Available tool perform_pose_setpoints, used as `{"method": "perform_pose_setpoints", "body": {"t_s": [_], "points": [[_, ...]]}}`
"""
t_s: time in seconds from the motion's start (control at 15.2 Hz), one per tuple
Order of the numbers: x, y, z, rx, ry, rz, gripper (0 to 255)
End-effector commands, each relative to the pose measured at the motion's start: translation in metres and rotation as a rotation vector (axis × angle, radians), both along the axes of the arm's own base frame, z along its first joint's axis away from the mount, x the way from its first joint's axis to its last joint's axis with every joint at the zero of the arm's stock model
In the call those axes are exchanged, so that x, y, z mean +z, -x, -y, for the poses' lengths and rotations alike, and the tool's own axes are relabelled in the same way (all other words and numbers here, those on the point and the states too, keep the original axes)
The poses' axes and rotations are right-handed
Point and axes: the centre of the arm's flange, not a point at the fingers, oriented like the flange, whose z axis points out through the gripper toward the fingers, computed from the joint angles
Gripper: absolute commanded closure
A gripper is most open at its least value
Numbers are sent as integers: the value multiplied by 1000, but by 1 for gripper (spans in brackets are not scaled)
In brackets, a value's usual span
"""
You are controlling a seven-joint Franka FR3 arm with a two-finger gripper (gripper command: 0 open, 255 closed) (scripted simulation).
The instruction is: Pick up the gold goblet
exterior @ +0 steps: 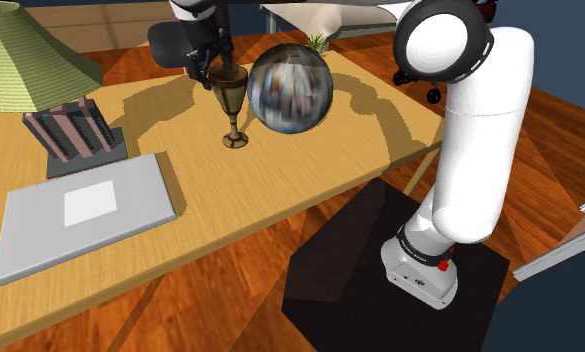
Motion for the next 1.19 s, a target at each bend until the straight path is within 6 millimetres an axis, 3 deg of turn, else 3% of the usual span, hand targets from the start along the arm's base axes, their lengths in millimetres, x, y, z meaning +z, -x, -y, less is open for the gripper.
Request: {"method": "perform_pose_setpoints", "body": {"t_s": [0.0, 0.4, 0.46, 1.12], "points": [[-10, -3, -2, 2, 2, 1, 0], [-34, -3, -2, 2, 1, 1, 0], [-34, -3, -2, 2, 1, 1, 255], [-29, -3, -2, 2, 1, 1, 255]]}}
